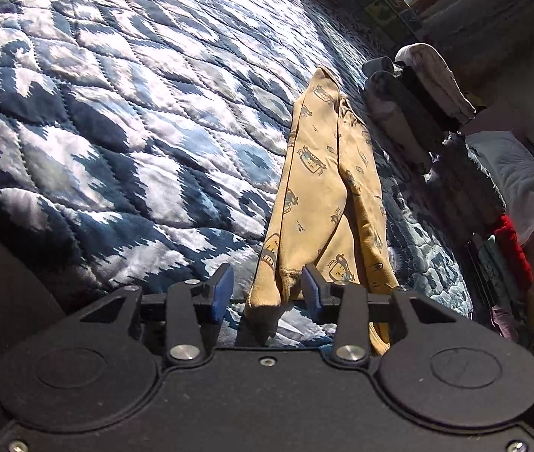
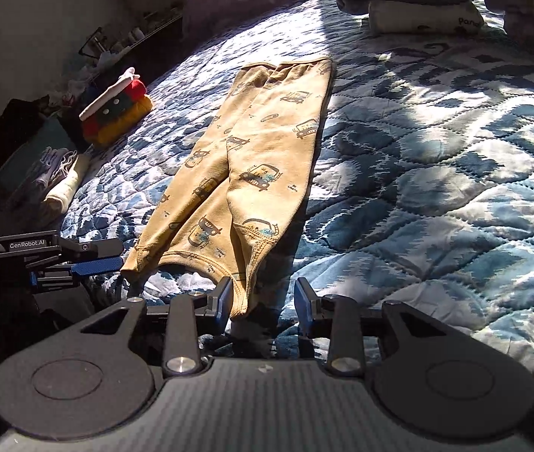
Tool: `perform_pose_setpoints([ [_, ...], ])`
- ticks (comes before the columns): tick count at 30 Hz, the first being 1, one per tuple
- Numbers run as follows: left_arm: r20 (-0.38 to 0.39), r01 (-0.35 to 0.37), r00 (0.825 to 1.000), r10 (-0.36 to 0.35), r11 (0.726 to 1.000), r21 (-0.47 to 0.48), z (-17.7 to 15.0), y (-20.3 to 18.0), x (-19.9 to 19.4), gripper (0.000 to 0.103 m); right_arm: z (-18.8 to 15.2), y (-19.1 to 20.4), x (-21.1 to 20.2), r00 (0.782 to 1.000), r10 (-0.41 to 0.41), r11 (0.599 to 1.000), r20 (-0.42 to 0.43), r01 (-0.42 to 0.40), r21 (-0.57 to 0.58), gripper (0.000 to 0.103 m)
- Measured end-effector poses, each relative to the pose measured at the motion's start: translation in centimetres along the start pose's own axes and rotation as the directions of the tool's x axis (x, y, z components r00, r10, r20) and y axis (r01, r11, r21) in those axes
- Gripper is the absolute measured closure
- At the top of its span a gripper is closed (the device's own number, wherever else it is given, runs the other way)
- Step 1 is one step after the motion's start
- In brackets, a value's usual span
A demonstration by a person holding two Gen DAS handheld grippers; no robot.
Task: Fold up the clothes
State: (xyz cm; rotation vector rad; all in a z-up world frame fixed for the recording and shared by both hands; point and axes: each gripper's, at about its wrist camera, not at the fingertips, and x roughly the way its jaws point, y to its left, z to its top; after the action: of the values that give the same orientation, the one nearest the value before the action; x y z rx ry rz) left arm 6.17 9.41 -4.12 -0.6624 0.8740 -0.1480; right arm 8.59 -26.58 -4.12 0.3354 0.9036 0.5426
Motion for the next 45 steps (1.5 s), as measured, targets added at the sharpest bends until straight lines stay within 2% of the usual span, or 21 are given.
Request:
perform_pose_setpoints([
  [4, 0.022, 0.011, 1.000, -0.012, 0.999, 0.046, 1.8, -0.7, 1.0, 0.061, 1.9, -1.8, 0.9, 0.998, 0.000, 0.997, 0.067, -0.005, 0.082, 0.066],
  [9, 0.069, 0.006, 0.998, -0.016, 0.988, 0.154, 5.1, -2.4, 2.6, 0.060, 4.9, -3.6, 3.2, 0.990, 0.010, 0.983, 0.139, -0.035, 0.179, 0.065],
  [14, 0.100, 0.014, 0.994, -0.036, 0.976, 0.219, 9.3, -3.7, 5.6, 0.060, 8.6, -4.7, 6.2, 0.979, 0.036, 0.972, 0.199, -0.080, 0.221, 0.065],
  [22, 0.120, 0.064, 0.987, -0.106, 0.948, 0.312, 15.1, -5.9, 11.5, 0.060, 13.1, -6.6, 12.2, 0.965, 0.036, 0.971, 0.259, -0.095, 0.219, 0.065],
  [27, 0.125, 0.056, 0.986, -0.108, 0.931, 0.360, 17.4, -6.8, 15.1, 0.061, 15.6, -7.4, 14.5, 0.955, 0.037, 0.974, 0.293, -0.100, 0.203, 0.065],
  [33, 0.120, 0.052, 0.987, -0.102, 0.929, 0.366, 19.5, -6.7, 17.8, 0.062, 16.0, -7.9, 16.0, 0.962, 0.036, 0.975, 0.271, -0.093, 0.201, 0.063],
  [35, 0.112, 0.046, 0.989, -0.094, 0.928, 0.371, 19.7, -6.6, 18.5, 0.062, 15.9, -7.8, 16.0, 0.960, 0.044, 0.976, 0.276, -0.100, 0.193, 0.058],
  [39, 0.118, 0.048, 0.988, -0.099, 0.925, 0.376, 19.8, -6.9, 19.0, 0.079, 16.0, -7.6, 16.4, 0.959, 0.036, 0.981, 0.282, -0.088, 0.174, 0.057],
  [43, 0.112, 0.046, 0.989, -0.102, 0.907, 0.419, 19.4, -7.8, 19.1, 0.083, 15.9, -7.5, 16.3, 0.958, 0.032, 0.982, 0.283, -0.083, 0.168, 0.057],
  [45, 0.109, 0.043, 0.989, -0.101, 0.897, 0.440, 19.2, -8.0, 19.1, 0.095, 15.9, -7.5, 16.3, 0.958, 0.031, 0.982, 0.286, -0.083, 0.170, 0.057],
])
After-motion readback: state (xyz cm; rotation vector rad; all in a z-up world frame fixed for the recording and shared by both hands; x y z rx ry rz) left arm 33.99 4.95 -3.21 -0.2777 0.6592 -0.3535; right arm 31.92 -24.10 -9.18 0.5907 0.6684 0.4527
